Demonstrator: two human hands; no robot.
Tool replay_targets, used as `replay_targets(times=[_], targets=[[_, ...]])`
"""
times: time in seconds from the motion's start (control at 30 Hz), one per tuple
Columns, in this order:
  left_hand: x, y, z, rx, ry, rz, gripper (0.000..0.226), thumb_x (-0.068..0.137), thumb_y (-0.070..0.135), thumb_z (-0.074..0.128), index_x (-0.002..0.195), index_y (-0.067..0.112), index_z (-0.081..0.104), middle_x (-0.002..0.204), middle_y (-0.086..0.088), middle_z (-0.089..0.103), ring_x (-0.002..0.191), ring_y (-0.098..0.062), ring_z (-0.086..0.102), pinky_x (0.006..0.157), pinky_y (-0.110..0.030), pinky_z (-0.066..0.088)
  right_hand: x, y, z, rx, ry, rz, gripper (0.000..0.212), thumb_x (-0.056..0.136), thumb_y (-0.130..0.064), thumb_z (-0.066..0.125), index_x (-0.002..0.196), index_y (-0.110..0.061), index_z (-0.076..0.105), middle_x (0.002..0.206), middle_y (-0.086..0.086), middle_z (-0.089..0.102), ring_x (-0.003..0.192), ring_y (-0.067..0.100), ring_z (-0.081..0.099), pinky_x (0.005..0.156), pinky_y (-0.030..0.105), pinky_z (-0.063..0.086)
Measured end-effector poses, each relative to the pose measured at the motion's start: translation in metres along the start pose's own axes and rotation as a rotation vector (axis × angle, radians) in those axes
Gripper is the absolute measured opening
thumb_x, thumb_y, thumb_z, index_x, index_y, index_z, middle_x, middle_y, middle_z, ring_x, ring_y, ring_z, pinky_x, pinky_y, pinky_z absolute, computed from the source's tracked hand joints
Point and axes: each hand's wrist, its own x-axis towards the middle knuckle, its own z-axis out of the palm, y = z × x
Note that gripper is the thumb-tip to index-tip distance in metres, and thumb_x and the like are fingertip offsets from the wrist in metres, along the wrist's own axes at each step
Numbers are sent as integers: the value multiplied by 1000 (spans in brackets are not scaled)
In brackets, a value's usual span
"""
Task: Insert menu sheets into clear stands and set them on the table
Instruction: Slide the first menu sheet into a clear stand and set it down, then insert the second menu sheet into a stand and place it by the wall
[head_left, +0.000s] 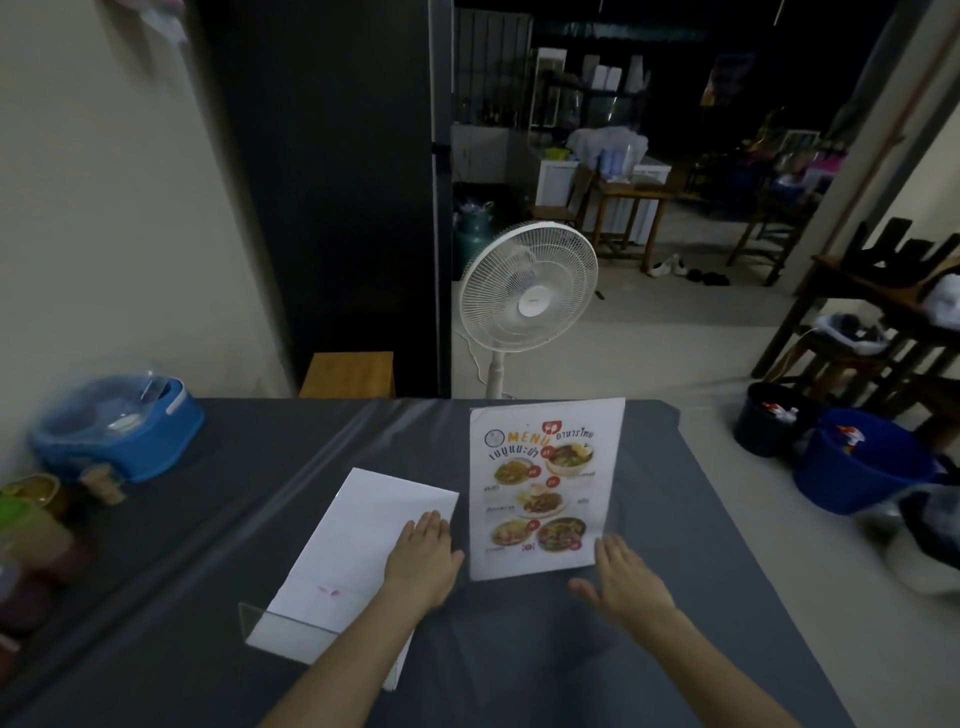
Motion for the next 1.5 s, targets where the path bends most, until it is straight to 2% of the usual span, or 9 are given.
replay_targets(times=[0.07, 0.13, 0.4, 0.57, 0.7, 0.83, 1.03, 1.2, 1.5], targets=[[-4, -1, 7, 12, -15, 3, 60, 103, 36, 21, 153, 4, 12, 163, -13, 7, 152, -26, 6, 123, -39, 3, -3, -11, 7, -44, -49, -58, 149, 32, -88, -28, 149, -1, 3, 160, 15, 5, 148, 26, 4, 121, 36, 9], [-8, -2, 11, 13, -18, 1, 60, 102, 35, 22, 152, 3, 13, 163, -14, 9, 151, -27, 7, 123, -40, 4, -2, -24, 11, -47, -64, -100, 160, 19, -85, -35, 149, 0, 2, 160, 15, 3, 148, 26, 3, 121, 36, 8], [-25, -17, 5, 29, -27, -102, 60, 104, 35, 20, 153, 3, 7, 163, -14, 3, 152, -28, 3, 123, -40, 2, 10, -73, 17, 20, -55, -249, 153, 28, -88, -30, 150, -3, 6, 160, 14, 6, 148, 27, 4, 121, 37, 6], [-38, -41, 6, 60, -46, -169, 57, 104, 32, 23, 152, 2, 13, 163, -17, 3, 151, -31, 2, 123, -42, 3, 15, -103, 16, 16, -73, -329, 109, 71, -78, 0, 148, -2, 18, 156, 16, 23, 144, 29, 22, 119, 38, 18], [-54, -62, 9, 58, -59, -223, 56, 104, 30, 24, 152, 1, 14, 163, -17, 4, 151, -30, 3, 123, -41, 4, 15, -123, 29, 33, -102, -384, 123, 56, -82, -11, 147, -6, 22, 152, 16, 31, 141, 28, 30, 116, 38, 26], [-55, -85, 21, 18, -87, -289, 60, 104, 33, 17, 152, -2, 7, 163, -17, 5, 151, -29, 3, 124, -41, 6, 10, -138, 39, 106, -166, -391, 86, 86, -67, 18, 148, -7, 18, 156, 15, 21, 145, 26, 19, 117, 40, 21], [-48, -113, 23, 3, -61, -278, 59, 103, 31, 19, 150, -4, 14, 161, -19, 12, 150, -30, 9, 123, -42, 12, 18, -156, 38, 179, -136, -386, 102, 68, -78, 5, 146, -14, 23, 149, 13, 35, 138, 26, 34, 113, 39, 29], [-32, -143, 26, -7, -71, -206, 60, 102, 34, 20, 150, -3, 15, 160, -19, 13, 149, -30, 11, 122, -42, 13, 27, -173, 43, 209, -131, -319, 123, 52, -86, -6, 146, -12, 22, 149, 12, 36, 140, 29, 29, 115, 40, 26], [-4, -198, 34, -10, -100, -70, 61, 103, 34, 18, 152, -2, 7, 162, -17, 6, 151, -29, 5, 124, -40, 7, 42, -205, 69, 313, -115, -98, 131, 48, -95, -5, 142, -10, 29, 145, 12, 39, 133, 27, 39, 109, 44, 36]])
